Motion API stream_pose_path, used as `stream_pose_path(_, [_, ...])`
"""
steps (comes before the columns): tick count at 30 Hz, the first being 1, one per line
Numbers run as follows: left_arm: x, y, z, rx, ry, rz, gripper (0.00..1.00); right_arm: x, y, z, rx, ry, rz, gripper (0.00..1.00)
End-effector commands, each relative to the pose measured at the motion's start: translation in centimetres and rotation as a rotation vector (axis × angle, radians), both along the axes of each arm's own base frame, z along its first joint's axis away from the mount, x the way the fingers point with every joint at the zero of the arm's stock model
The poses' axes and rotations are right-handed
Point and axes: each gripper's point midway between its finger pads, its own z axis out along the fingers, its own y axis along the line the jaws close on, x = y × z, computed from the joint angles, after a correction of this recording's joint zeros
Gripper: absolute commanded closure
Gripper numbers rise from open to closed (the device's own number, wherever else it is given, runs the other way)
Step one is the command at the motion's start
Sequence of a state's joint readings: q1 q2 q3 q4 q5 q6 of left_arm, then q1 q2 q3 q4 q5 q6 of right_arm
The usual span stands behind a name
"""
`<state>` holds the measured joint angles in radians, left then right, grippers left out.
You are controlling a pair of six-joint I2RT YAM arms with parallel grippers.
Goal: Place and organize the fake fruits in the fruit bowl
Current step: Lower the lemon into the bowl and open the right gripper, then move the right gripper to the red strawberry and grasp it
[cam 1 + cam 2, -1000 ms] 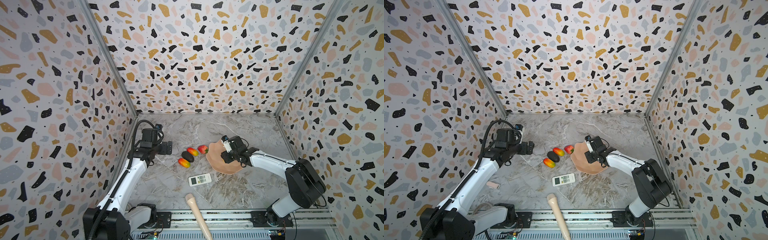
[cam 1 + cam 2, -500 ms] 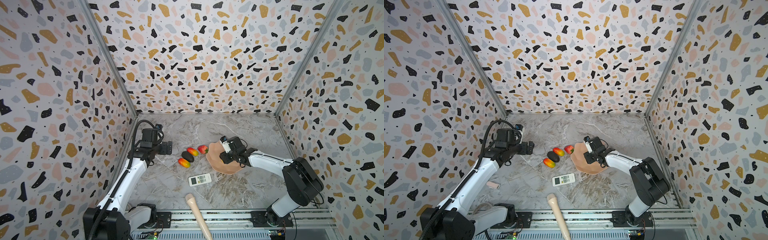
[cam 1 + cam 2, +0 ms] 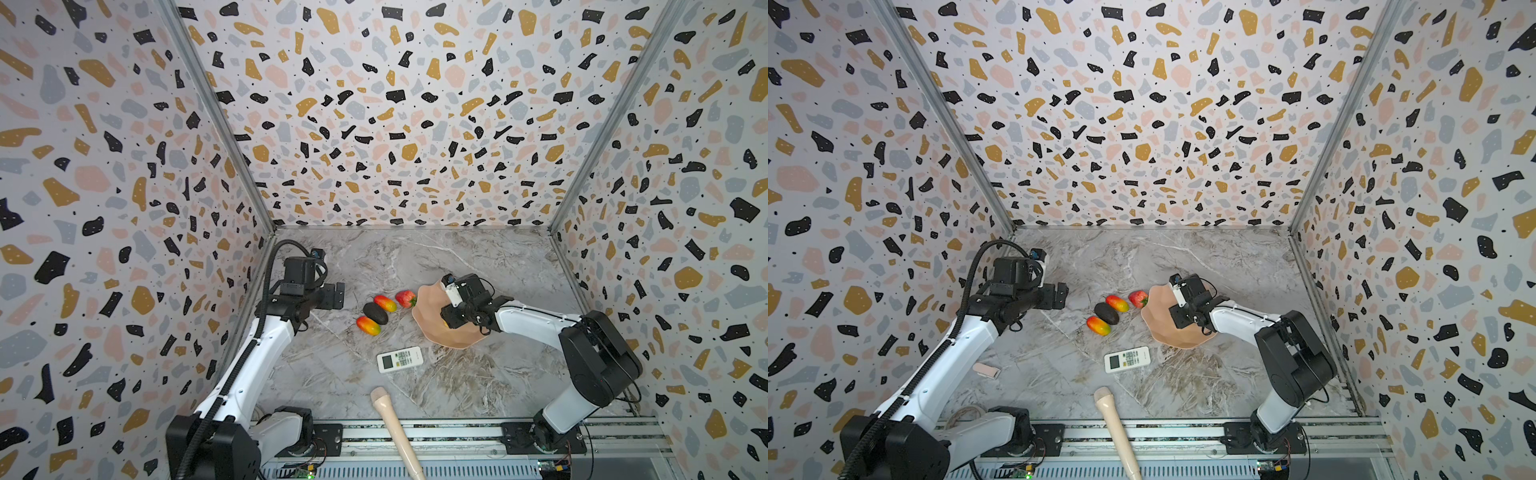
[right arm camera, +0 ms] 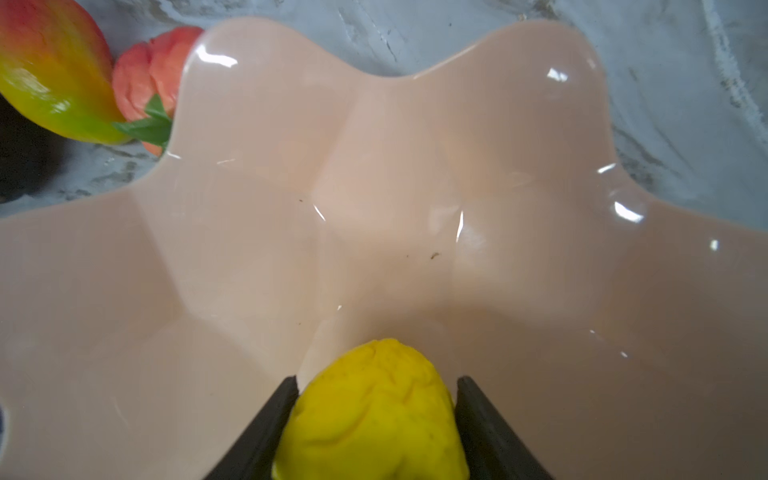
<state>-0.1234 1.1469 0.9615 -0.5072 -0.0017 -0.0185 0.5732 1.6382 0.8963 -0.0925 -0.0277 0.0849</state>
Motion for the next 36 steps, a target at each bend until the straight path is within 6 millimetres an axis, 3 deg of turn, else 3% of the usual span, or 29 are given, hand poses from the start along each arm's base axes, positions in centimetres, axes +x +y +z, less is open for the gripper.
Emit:
stream_pose_path(1, [0.1, 0.4, 0.2, 0.009, -0.017, 0.008, 0.0, 0.1, 0.1, 0.2, 0.012, -0.003, 0.003, 0.44])
stream_pose_path(4, [0.1, 0.3, 0.2, 0.01, -0.016, 0.005, 0.0, 0.1, 0.1, 0.2, 0.009, -0.003, 0.006, 0.41])
stream_pose_path(9, [0.0, 0.4, 0.2, 0.01, -0.016, 0.006, 0.0, 0.0, -0.3, 0.5, -0.009, -0.005, -0.001, 0.21])
stream_pose_path(12, [0.0, 0.3, 0.3, 0.007, -0.019, 0.003, 0.0, 0.1, -0.5, 1.2, -0.022, -0.015, 0.001, 0.14])
stream_pose_path(15, [0.0, 0.2, 0.2, 0.005, -0.018, 0.001, 0.0, 0.5, -0.4, 2.8, -0.024, -0.041, 0.008, 0.11])
stream_pose_path(19, [0.1, 0.2, 0.2, 0.005, -0.017, 0.0, 0.0, 1.5, 0.3, 6.8, -0.021, -0.106, 0.029, 0.01])
stream_pose_path(23, [0.0, 0.3, 0.3, 0.006, -0.019, 0.001, 0.0, 2.6, 2.8, 10.6, -0.002, -0.165, 0.093, 0.01])
stream_pose_path(27, [0.0, 0.3, 0.4, 0.006, -0.02, 0.002, 0.0, 3.5, 6.8, 12.4, -0.003, -0.202, 0.188, 0.01])
stream_pose_path(32, [-0.1, 0.2, 0.4, 0.006, -0.023, 0.0, 0.01, 3.6, 11.3, 12.1, -0.093, -0.19, 0.445, 0.01])
stream_pose_path(36, [-0.1, 0.3, 0.6, 0.006, -0.029, 0.003, 0.01, 4.0, 13.0, 11.0, -0.158, -0.112, 0.598, 0.0])
